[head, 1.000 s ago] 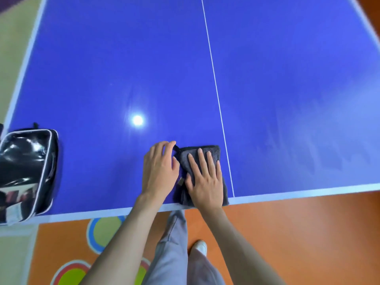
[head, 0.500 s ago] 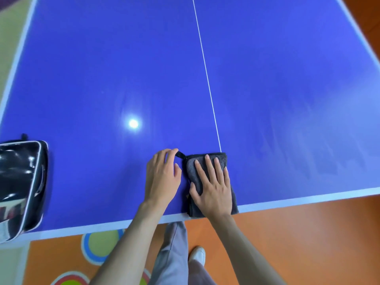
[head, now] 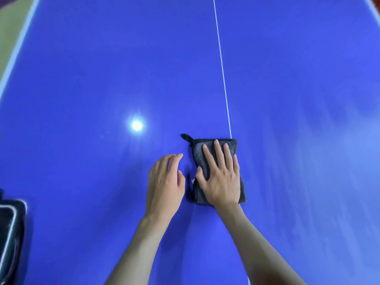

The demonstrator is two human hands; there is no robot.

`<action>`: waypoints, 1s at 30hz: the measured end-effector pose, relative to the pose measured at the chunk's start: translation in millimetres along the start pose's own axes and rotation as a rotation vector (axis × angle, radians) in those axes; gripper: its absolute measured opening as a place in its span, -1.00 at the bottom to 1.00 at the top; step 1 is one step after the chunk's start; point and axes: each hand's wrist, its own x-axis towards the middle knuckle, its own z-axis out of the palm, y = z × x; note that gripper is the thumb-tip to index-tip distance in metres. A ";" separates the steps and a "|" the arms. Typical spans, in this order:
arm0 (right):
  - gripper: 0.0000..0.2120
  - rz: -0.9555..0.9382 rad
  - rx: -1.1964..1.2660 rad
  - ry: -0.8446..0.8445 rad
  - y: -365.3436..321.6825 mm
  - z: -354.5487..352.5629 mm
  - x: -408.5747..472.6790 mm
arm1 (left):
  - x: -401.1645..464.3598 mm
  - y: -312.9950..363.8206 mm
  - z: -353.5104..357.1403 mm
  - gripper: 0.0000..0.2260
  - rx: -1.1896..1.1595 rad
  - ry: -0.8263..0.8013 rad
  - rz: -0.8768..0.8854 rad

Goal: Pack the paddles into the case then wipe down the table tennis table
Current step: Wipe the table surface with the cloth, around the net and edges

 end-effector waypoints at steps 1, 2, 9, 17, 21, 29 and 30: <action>-0.37 0.001 -0.004 -0.001 -0.5 1.9 18.7 | 13.1 -1.9 1.4 -0.62 0.007 0.006 -0.004; -0.37 0.006 -0.008 0.001 -1.4 3.7 36.9 | 25.7 -3.5 2.5 -0.62 0.016 0.018 -0.011; -0.40 -0.011 -0.006 0.064 -7.2 21.7 177.0 | 104.2 -16.6 3.1 -0.64 -0.003 0.089 -0.051; -0.40 -0.071 0.006 0.064 -11.2 38.2 320.4 | 151.4 -35.5 16.5 -0.61 -0.043 0.078 -0.091; -0.40 -0.069 0.013 0.040 -9.4 41.5 374.5 | 157.3 -40.8 21.4 -0.61 -0.075 0.092 -0.090; -0.38 -0.058 0.032 -0.009 -9.6 38.1 383.8 | 142.6 -44.0 13.4 -0.62 -0.097 0.090 -0.092; -0.38 -0.049 0.032 -0.012 -10.3 37.4 375.6 | 138.1 -43.4 11.4 -0.62 -0.098 0.088 -0.083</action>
